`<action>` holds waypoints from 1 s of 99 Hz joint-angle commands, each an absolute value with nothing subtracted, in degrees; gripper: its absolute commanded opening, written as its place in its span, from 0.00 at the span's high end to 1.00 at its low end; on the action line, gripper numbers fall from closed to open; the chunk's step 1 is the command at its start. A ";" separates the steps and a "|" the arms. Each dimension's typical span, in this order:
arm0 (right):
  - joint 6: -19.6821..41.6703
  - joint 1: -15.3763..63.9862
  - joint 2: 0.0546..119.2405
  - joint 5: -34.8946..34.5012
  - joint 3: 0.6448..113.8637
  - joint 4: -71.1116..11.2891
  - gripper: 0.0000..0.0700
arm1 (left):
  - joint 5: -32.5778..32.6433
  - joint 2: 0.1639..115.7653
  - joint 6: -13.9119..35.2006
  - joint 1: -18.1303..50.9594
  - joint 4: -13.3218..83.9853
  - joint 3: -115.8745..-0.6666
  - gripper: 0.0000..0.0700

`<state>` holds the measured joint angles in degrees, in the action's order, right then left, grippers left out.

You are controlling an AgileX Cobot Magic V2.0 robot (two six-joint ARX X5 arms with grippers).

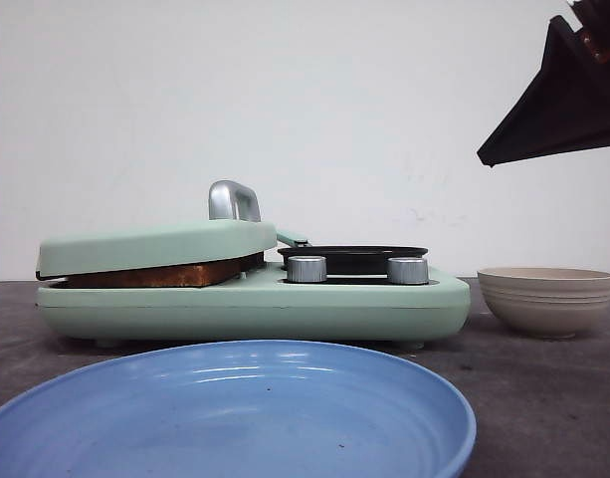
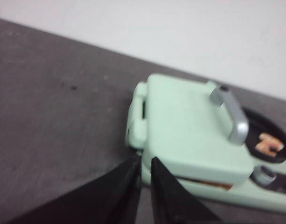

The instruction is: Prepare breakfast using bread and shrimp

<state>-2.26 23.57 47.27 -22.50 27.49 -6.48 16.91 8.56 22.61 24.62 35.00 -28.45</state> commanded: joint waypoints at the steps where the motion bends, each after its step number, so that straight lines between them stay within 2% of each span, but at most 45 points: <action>1: -1.06 23.81 47.55 -22.41 27.73 -6.09 1.00 | 17.21 8.54 25.65 24.82 35.83 -29.17 1.00; 7: 0.58 23.81 47.44 -22.48 27.73 -6.02 1.00 | 16.36 8.54 28.49 24.82 36.73 -29.19 1.00; 81: 0.64 23.81 47.44 -22.46 27.75 -5.93 1.00 | 17.41 7.99 28.14 24.67 37.54 -29.15 1.00; 90: 0.64 23.81 47.44 -22.46 27.75 -5.93 1.00 | 19.55 6.74 27.16 22.70 39.20 -28.77 1.00; 99: 0.64 23.81 47.44 -22.46 27.75 -5.93 1.00 | 19.40 4.89 18.06 19.03 34.46 -26.85 0.94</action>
